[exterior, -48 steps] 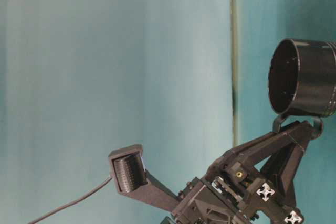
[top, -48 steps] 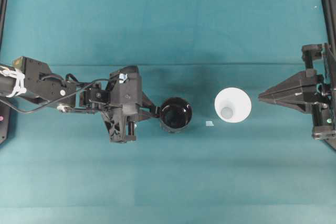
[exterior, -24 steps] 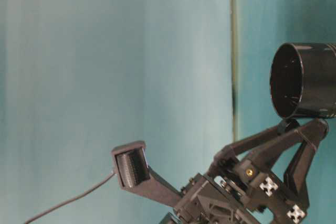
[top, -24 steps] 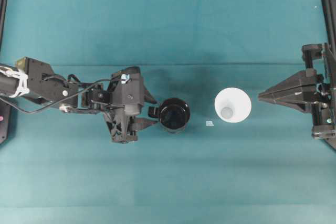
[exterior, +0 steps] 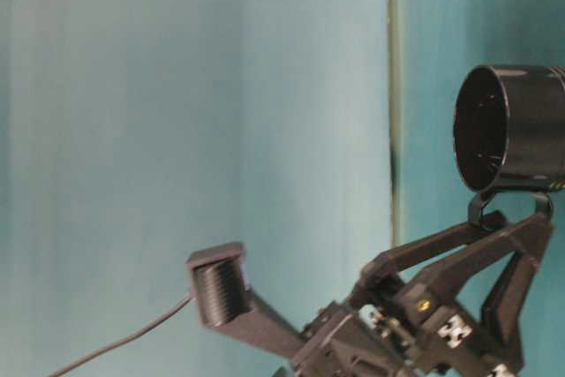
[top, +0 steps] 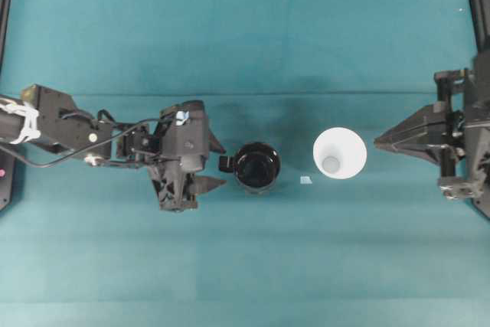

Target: Put the paper cup into the moved cup holder.

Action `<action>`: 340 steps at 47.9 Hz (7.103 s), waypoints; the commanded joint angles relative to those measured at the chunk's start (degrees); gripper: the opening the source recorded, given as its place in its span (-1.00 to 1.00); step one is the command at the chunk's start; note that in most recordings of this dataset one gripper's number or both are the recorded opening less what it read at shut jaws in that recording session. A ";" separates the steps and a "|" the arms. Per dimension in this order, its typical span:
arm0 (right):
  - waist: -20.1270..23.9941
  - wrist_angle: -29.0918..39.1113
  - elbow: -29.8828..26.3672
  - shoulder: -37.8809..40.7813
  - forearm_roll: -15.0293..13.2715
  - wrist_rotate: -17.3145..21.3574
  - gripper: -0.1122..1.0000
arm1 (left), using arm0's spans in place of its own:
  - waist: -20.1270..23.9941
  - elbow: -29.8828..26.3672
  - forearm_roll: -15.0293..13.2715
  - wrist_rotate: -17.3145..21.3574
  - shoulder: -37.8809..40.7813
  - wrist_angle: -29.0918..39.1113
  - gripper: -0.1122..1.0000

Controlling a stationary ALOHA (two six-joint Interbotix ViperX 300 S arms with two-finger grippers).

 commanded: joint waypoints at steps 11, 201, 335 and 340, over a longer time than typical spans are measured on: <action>-1.41 3.60 -3.25 5.01 0.09 1.67 -0.68 | -0.18 3.69 0.18 -1.05 -8.17 2.64 0.67; -3.87 30.76 -45.70 50.71 1.93 1.67 -0.75 | -0.35 17.67 0.09 -4.66 -30.15 6.42 0.66; -2.20 24.96 -43.33 49.66 0.79 0.97 0.78 | -0.35 17.31 0.09 -4.83 -29.71 6.42 0.66; -1.93 25.14 -42.71 48.34 0.79 0.97 0.78 | -0.44 17.31 0.09 -4.92 -29.71 6.42 0.66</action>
